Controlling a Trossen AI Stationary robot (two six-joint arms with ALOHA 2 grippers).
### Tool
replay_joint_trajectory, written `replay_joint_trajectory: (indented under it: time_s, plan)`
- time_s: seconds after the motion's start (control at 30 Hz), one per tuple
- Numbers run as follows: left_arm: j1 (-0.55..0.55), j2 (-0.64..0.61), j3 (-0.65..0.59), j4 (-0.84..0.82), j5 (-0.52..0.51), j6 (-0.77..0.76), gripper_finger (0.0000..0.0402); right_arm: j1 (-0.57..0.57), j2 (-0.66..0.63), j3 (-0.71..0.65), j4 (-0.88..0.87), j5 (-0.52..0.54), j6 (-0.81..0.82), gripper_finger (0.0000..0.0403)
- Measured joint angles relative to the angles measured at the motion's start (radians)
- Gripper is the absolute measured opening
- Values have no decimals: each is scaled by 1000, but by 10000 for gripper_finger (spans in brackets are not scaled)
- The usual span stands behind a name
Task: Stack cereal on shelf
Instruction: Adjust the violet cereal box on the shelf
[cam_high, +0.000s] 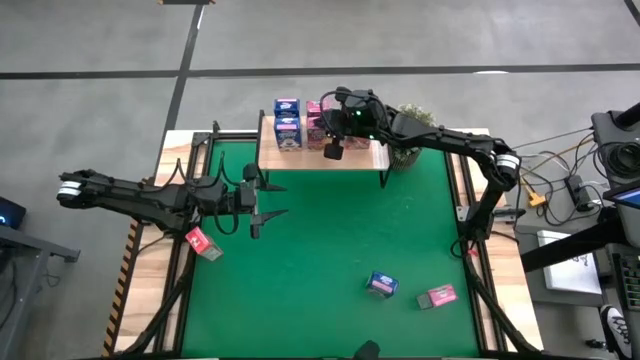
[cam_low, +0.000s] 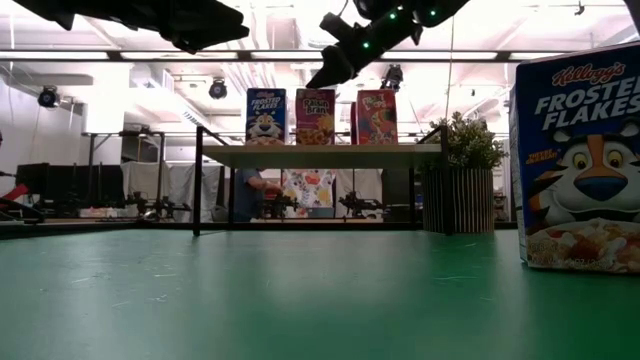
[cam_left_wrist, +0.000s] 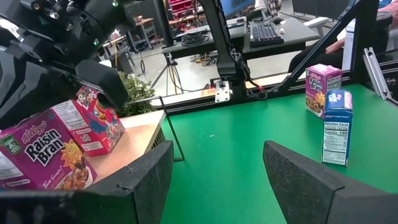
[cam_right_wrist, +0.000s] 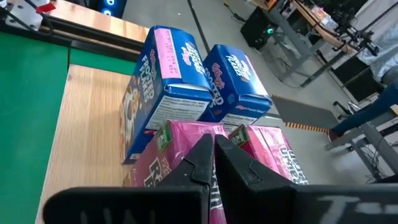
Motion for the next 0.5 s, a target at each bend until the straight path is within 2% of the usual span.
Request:
replay_joint_trajectory:
  time_s: [0.5]
  plan:
    - [0, 0, 0, 0, 0, 0, 232, 0, -1, 0, -7, 21, -5, 9]
